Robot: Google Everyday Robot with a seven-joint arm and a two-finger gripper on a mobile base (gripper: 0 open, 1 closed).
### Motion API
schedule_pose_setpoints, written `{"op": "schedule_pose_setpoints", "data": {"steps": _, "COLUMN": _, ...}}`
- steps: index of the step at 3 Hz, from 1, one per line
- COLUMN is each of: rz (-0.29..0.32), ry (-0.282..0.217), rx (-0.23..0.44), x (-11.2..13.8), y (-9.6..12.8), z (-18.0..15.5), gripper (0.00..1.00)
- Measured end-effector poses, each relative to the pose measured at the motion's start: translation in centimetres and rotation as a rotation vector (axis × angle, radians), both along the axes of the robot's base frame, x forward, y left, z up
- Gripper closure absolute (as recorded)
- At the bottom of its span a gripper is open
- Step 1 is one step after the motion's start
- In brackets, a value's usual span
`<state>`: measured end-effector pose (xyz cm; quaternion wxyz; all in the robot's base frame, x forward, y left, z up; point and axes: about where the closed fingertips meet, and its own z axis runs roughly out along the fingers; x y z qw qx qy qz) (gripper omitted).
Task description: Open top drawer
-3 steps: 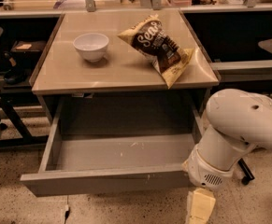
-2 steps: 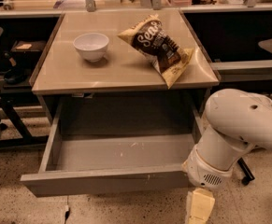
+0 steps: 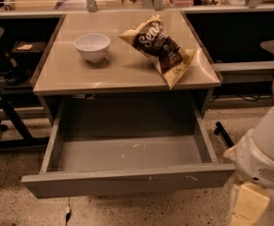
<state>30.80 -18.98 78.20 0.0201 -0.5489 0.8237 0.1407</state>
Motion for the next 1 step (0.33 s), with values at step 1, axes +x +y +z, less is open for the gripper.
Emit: {"op": "schedule_pose_setpoints", "data": {"steps": 1, "rz": -0.163, "ry": -0.063, "rx": -0.143, "x": -2.82, "y": -5.16, "z": 6.92, "gripper": 0.0}}
